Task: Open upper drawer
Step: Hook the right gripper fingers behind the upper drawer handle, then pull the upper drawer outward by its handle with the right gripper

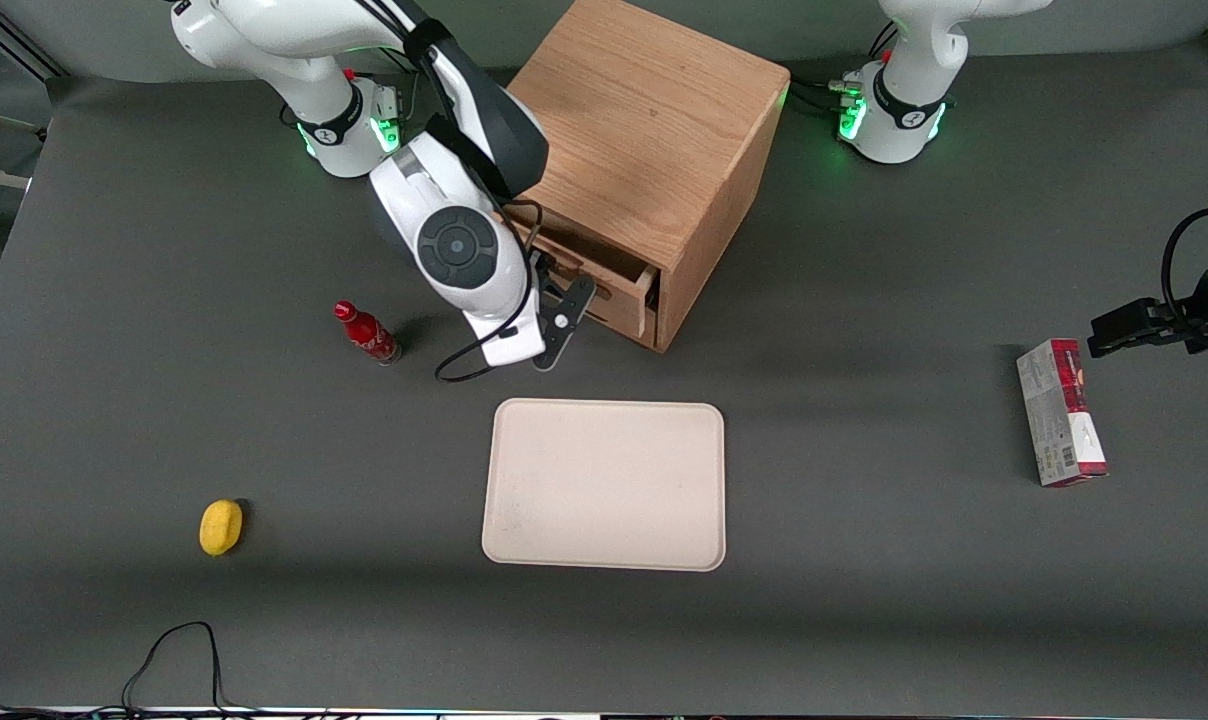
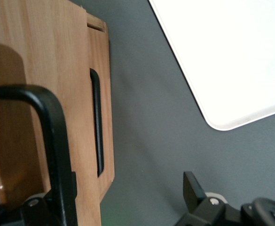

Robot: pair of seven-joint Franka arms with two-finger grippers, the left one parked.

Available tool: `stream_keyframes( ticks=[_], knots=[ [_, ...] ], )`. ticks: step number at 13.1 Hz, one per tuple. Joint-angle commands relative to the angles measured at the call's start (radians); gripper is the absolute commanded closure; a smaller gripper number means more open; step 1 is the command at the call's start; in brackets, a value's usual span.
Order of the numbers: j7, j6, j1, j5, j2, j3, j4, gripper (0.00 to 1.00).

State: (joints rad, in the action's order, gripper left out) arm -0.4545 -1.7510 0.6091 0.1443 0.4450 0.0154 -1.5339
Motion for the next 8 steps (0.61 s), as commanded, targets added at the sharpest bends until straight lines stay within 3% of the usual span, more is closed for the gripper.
stream_keyframes(
  ticks=[1, 8],
  knots=[
    [-0.046, -0.018, -0.026, -0.003, -0.017, -0.002, -0.022, 0.0],
    [-0.049, -0.05, -0.08, -0.005, 0.007, -0.002, 0.023, 0.0]
  ],
)
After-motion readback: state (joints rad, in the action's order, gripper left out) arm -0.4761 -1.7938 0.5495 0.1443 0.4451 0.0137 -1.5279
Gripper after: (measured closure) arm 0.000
